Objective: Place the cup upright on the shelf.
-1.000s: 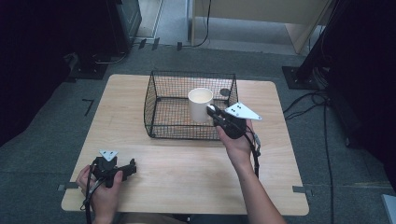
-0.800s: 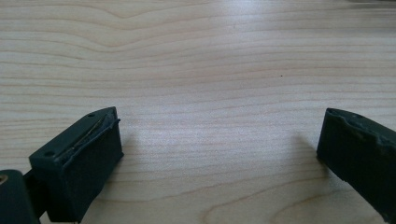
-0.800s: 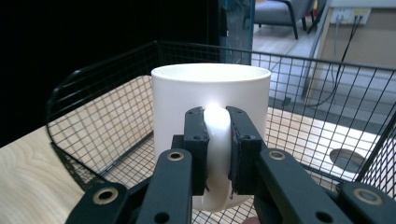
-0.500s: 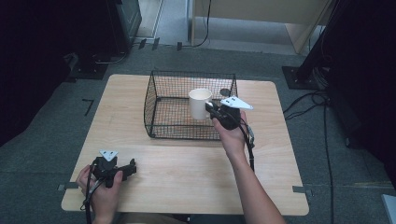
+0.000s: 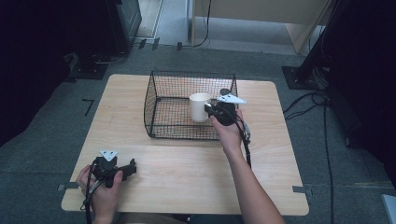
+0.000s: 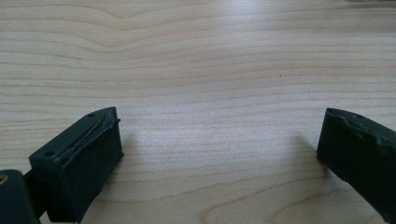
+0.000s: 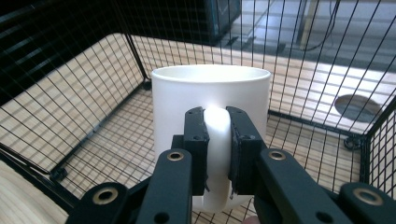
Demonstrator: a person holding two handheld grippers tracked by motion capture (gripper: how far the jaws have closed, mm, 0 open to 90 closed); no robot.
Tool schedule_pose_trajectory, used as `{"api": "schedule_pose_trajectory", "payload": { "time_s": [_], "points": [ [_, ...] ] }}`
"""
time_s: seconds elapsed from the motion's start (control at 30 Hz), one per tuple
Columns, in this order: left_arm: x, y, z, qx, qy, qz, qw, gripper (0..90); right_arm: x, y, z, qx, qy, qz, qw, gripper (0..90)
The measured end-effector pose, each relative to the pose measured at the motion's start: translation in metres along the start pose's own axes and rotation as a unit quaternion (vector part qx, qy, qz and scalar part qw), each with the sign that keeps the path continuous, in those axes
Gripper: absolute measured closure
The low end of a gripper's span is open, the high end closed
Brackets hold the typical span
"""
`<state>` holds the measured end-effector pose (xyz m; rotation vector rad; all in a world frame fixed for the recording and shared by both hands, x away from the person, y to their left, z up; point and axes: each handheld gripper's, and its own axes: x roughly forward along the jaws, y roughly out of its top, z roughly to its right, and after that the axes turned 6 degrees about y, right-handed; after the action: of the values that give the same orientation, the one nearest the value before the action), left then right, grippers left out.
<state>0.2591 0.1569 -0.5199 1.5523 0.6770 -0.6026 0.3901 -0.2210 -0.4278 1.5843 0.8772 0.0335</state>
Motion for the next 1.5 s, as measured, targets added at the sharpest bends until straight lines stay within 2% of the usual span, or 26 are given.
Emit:
{"api": "schedule_pose_trajectory", "payload": {
  "time_s": [0.37, 0.63, 0.77, 1.0, 1.5],
  "points": [
    [0.0, 0.0, 0.0, 0.0, 0.0, 0.0, 1.0, 0.1, 0.013, -0.004, 0.002, 0.02, -0.002, -0.034, 0.9992, 80.2],
    [0.0, 0.0, 0.0, 0.0, 0.0, 0.0, 1.0, 0.1, 0.014, -0.004, 0.002, 0.023, -0.003, -0.037, 0.9991, 79.6],
    [0.0, 0.0, 0.0, 0.0, 0.0, 0.0, 1.0, 0.0, 0.015, -0.005, 0.001, 0.021, -0.004, -0.042, 0.9989, 75.7],
    [0.0, 0.0, 0.0, 0.0, 0.0, 0.0, 1.0, 0.1, 0.015, -0.005, 0.0, 0.016, -0.005, -0.049, 0.9986, 74.5],
    [0.0, 0.0, 0.0, 0.0, 0.0, 0.0, 1.0, 0.0, 0.016, -0.004, -0.002, 0.022, -0.007, -0.052, 0.9984, 67.9]
  ]
}}
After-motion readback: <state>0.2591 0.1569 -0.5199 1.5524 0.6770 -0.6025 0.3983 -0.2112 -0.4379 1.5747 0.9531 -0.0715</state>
